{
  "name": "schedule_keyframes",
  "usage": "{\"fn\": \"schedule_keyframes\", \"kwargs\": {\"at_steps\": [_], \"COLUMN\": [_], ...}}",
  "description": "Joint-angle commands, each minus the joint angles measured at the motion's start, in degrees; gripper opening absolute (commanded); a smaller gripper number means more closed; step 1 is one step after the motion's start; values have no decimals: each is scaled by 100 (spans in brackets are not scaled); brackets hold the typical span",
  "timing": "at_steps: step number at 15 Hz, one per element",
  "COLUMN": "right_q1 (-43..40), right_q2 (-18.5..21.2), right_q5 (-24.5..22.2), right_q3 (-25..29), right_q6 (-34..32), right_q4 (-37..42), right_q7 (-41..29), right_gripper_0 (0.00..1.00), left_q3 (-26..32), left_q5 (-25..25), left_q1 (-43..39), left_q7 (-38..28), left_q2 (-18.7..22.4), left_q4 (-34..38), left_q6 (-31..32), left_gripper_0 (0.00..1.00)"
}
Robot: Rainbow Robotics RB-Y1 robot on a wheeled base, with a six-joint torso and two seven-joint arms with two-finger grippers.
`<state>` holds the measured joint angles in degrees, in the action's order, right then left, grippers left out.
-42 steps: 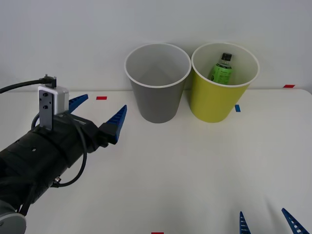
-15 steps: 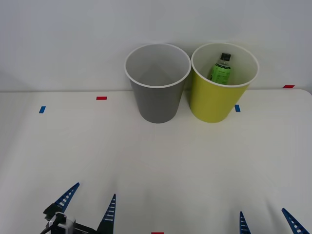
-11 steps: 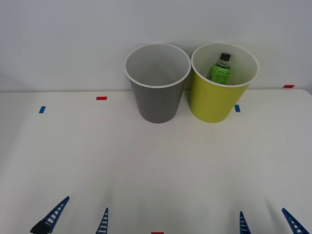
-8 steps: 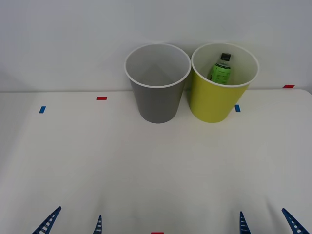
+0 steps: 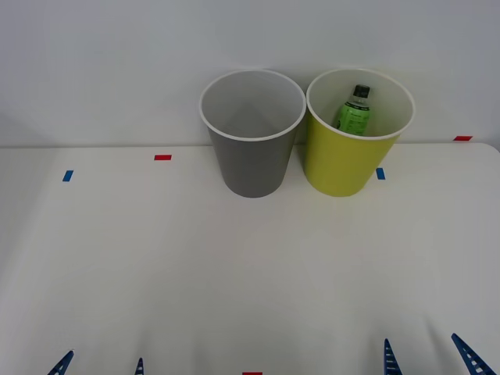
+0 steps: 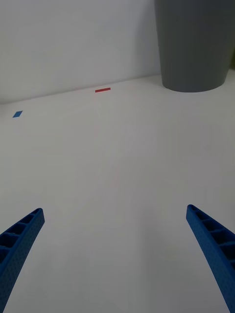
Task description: Put cans in the gray bin and PET bottles in the light green bin.
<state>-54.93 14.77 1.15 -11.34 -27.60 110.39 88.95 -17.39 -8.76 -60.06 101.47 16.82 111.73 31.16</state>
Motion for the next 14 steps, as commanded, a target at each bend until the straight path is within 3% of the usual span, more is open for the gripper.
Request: {"fn": "schedule_keyframes", "kwargs": {"at_steps": [1,14], "right_q1": [0,0], "right_q2": [0,0], "right_q5": [0,0], "right_q3": [0,0], "right_q6": [0,0], "right_q4": [0,0], "right_q7": [0,0], "right_gripper_0": [100,100], "left_q3": [7,7], "left_q5": [5,5], "left_q1": [-32,-32], "left_q7": [31,31], "left_q2": [-12,-12], "left_q4": [-2,-2], "left_q6": [4,4], "left_gripper_0": [100,100]}}
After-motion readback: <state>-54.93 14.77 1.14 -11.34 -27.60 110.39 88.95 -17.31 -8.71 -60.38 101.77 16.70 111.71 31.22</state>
